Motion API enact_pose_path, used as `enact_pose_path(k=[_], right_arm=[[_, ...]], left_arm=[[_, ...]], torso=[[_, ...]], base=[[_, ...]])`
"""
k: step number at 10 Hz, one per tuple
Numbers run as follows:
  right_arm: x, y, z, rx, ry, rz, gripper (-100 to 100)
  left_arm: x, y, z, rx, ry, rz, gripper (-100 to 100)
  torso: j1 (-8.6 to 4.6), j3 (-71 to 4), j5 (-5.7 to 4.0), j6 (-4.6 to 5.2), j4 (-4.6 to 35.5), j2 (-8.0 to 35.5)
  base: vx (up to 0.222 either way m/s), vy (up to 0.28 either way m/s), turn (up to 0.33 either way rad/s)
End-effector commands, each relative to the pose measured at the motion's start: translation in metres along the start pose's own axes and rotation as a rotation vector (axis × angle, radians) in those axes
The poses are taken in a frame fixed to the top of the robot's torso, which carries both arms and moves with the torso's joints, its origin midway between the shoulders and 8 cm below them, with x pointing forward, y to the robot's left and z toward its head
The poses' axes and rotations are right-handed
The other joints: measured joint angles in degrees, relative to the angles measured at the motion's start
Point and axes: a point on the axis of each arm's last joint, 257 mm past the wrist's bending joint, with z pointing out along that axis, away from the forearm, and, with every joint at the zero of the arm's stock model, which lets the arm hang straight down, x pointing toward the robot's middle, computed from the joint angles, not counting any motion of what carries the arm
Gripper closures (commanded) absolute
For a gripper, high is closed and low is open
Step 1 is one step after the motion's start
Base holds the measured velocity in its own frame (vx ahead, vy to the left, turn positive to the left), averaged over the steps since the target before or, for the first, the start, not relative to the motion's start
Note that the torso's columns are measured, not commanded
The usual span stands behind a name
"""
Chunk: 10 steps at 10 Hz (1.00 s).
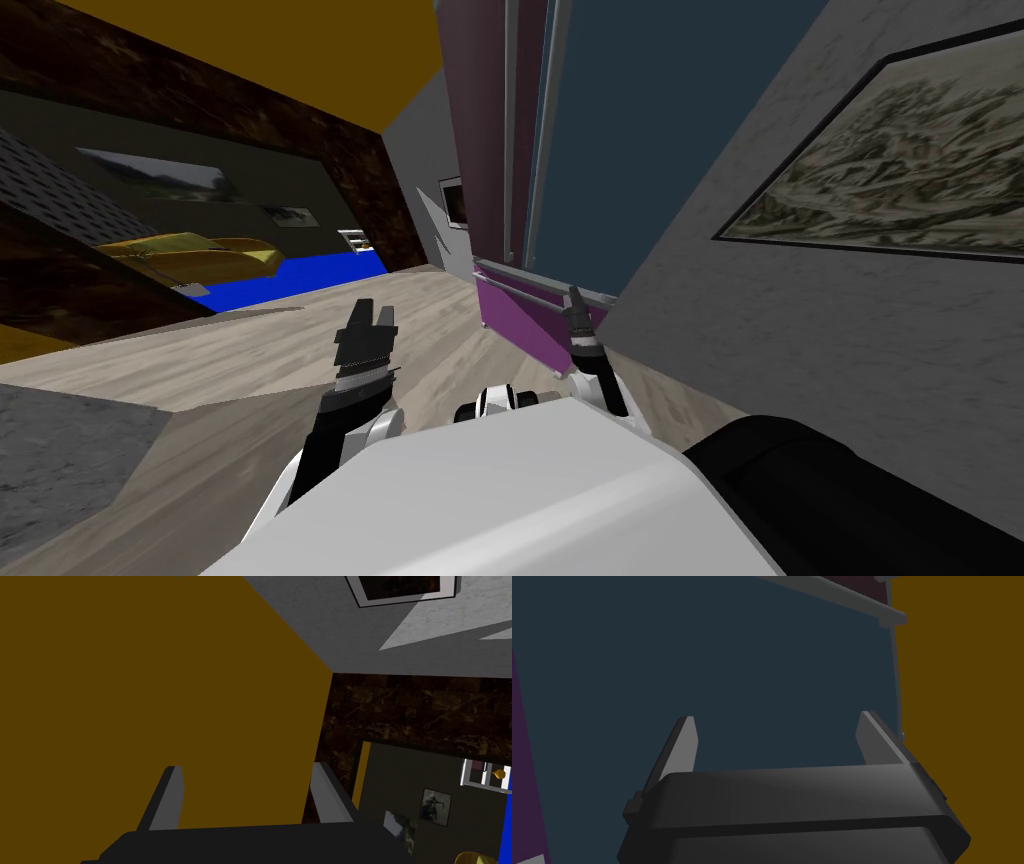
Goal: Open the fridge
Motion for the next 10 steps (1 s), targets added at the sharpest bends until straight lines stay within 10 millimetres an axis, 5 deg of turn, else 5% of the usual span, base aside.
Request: enact_pose_path(k=[1, 10], right_arm=[[-0.003, -0.009, -0.006, 0.026, 0.072, -0.184, -100], [-0.031, -0.04, -0.024, 0.078, 0.305, -0.854, -100]], left_arm=[[0.0, 0.0, 0.0, 0.0, 0.0, 0.0, 0], [0.0, 0.0, 0.0, 0.0, 0.0, 0.0, 0]], torso=[[0.0, 0.0, 0.0, 0.01, 0.0, 0.0], [-0.04, 0.1, -0.01, 0.0, 0.0, 0.1]], base=[[0.16, 0.092, -0.11], [0.151, 0.12, -0.099]])
